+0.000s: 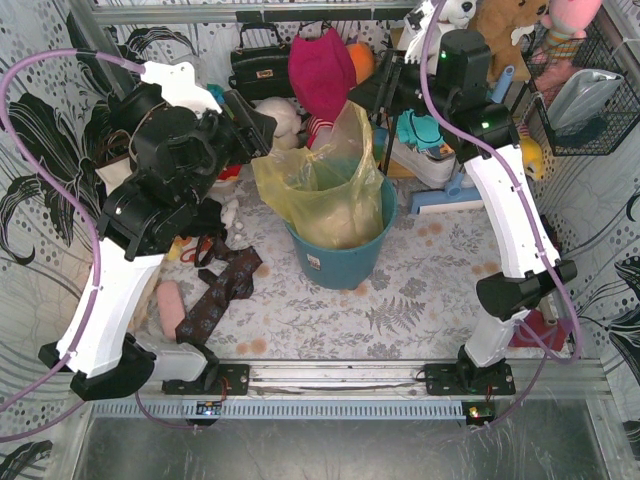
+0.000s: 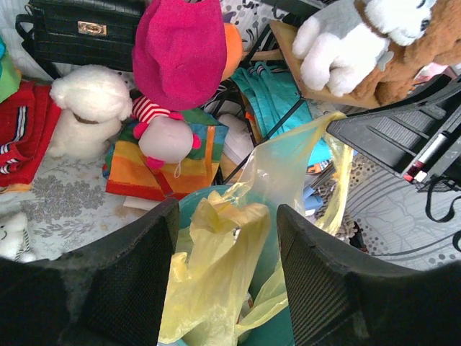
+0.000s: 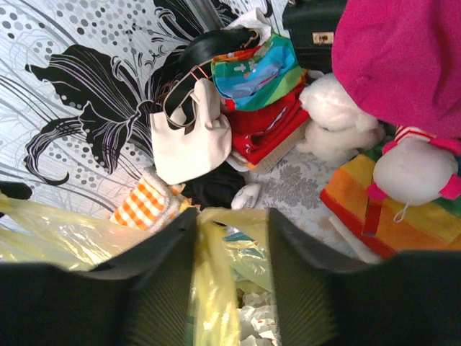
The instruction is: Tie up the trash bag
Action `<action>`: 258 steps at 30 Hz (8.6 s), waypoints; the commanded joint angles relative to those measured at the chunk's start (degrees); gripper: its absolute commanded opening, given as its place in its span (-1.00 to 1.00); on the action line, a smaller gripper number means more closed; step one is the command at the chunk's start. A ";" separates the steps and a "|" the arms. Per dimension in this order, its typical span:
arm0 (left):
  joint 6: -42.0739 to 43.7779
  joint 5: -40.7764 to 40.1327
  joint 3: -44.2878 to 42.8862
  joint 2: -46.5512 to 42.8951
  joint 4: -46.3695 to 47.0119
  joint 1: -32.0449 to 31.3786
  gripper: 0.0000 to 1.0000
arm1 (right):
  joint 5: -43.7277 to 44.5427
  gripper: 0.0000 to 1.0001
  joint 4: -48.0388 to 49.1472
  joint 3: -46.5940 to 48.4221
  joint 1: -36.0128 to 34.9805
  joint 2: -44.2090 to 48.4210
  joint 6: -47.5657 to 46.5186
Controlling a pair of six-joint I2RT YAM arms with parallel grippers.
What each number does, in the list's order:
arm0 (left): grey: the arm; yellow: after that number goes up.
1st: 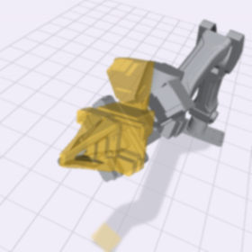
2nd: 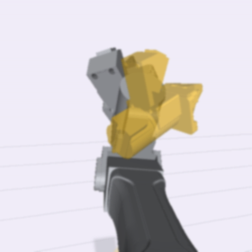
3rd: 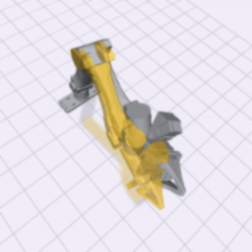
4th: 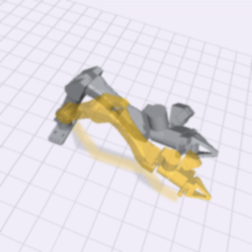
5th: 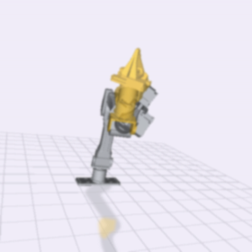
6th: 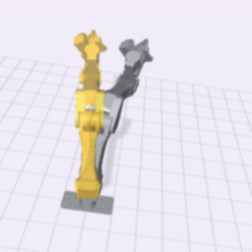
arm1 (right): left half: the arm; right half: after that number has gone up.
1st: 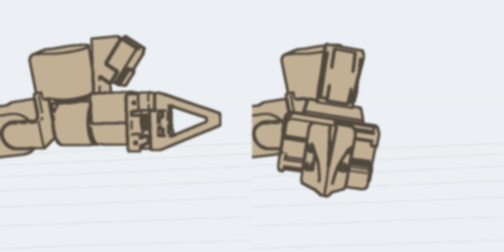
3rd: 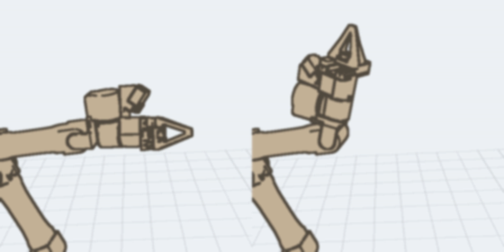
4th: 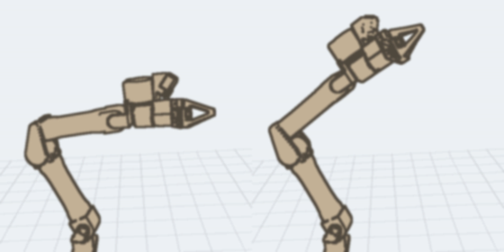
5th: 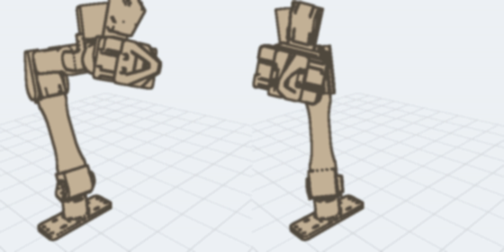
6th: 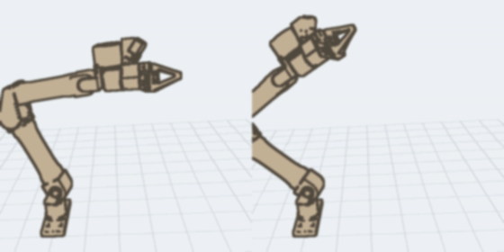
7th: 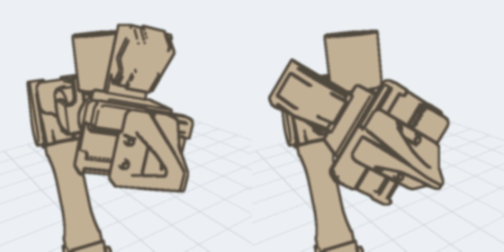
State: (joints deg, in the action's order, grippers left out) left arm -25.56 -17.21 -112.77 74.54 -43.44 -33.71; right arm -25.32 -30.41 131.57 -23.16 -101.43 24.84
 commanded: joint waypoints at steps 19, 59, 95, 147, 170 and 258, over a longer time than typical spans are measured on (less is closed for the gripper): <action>3.06 0.23 -3.49 1.42 2.64 0.32 -0.84 | 7.21 -1.00 0.30 -13.85 0.04 16.35 -3.47; -5.86 24.17 33.99 -7.72 73.98 0.34 -1.00 | 4.49 -1.00 35.76 -37.62 0.04 29.13 11.22; -5.04 24.61 32.59 -7.10 63.04 0.32 -1.00 | 0.82 -1.00 26.38 -46.97 -4.74 40.40 13.03; -1.50 1.93 32.87 -13.35 54.10 0.32 -1.00 | 31.57 -1.00 35.96 -45.57 -14.37 33.97 -13.88; -10.83 -1.52 31.80 -11.76 52.54 0.32 -0.66 | 21.22 -0.10 33.20 -43.23 -14.37 36.58 -16.04; -18.94 42.82 -6.76 21.26 32.32 -3.76 -1.00 | 39.27 0.27 28.28 -50.91 -14.37 50.73 -8.60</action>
State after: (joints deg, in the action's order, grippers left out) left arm -39.77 18.20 -119.79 98.59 -17.08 -39.00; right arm 17.65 -6.79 82.54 -37.36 -51.09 16.62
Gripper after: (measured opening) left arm 0.009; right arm 0.657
